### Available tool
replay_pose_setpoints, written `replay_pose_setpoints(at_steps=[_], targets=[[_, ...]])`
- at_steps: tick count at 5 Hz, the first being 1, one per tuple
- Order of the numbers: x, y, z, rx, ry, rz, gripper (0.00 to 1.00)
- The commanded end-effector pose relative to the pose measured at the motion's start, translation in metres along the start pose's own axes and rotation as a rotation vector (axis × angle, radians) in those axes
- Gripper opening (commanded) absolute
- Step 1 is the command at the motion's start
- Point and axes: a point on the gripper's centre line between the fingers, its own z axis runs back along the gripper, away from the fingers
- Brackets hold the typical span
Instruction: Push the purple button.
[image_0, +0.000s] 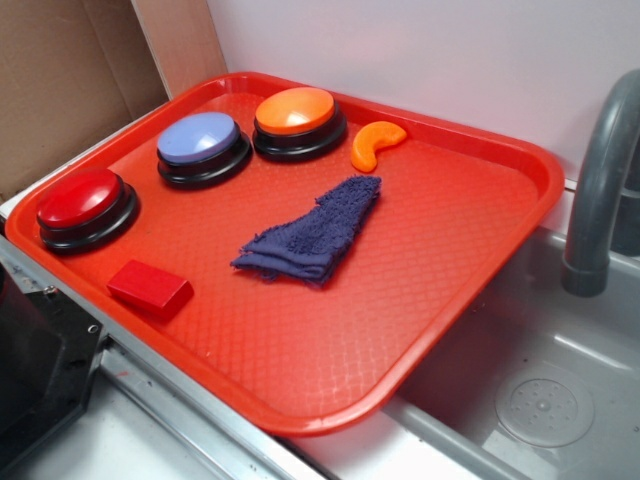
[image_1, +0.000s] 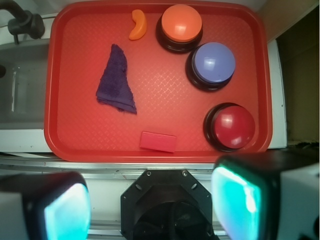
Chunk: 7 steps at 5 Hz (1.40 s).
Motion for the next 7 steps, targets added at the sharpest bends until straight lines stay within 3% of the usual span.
replay_pose_setpoints(at_steps=[1,2,3,4,5,7], targets=[[0.000,0.000,0.000,0.000,0.000,0.000,1.00],[0.032,0.051,-0.041,0.055,0.070,0.194,1.00],[0.067,0.093,-0.071,0.123,0.032,0.281,1.00],[0.095,0.118,-0.103,0.121,0.000,0.306,1.00],[0.114,0.125,-0.122,0.137,-0.051,0.296,1.00],[0.116,0.112,-0.168,0.188,-0.029,0.224,1.00]])
